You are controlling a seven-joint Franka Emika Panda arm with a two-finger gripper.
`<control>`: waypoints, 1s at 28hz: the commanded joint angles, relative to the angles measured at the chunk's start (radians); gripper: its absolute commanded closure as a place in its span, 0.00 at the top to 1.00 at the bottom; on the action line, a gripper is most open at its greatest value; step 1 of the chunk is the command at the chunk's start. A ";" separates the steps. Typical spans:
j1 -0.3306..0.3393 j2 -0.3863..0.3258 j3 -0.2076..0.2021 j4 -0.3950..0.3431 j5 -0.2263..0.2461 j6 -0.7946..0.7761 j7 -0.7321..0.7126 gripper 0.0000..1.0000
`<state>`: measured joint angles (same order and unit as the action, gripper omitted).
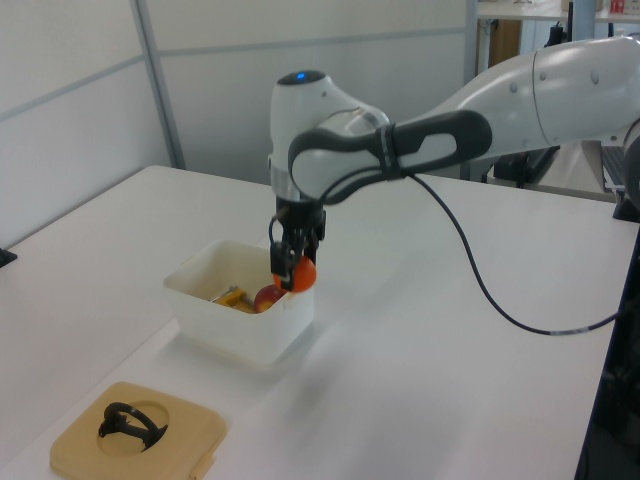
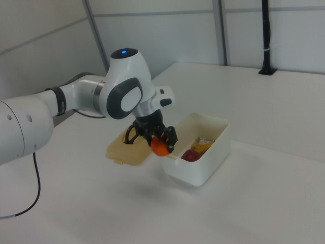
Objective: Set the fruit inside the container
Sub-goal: 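Lower the tangerine into the container and open the gripper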
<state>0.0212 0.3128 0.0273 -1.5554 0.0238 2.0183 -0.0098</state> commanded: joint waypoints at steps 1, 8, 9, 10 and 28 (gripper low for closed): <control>-0.011 0.040 -0.004 0.043 0.031 0.085 0.031 0.01; -0.012 0.088 -0.006 0.043 0.022 0.220 0.094 0.81; -0.012 0.092 -0.006 0.043 0.022 0.220 0.094 1.00; -0.012 0.092 -0.006 0.043 0.022 0.220 0.094 1.00; -0.023 0.022 -0.023 0.043 -0.059 -0.044 0.083 1.00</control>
<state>-0.0042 0.3691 0.0102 -1.5060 0.0133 2.0632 0.0683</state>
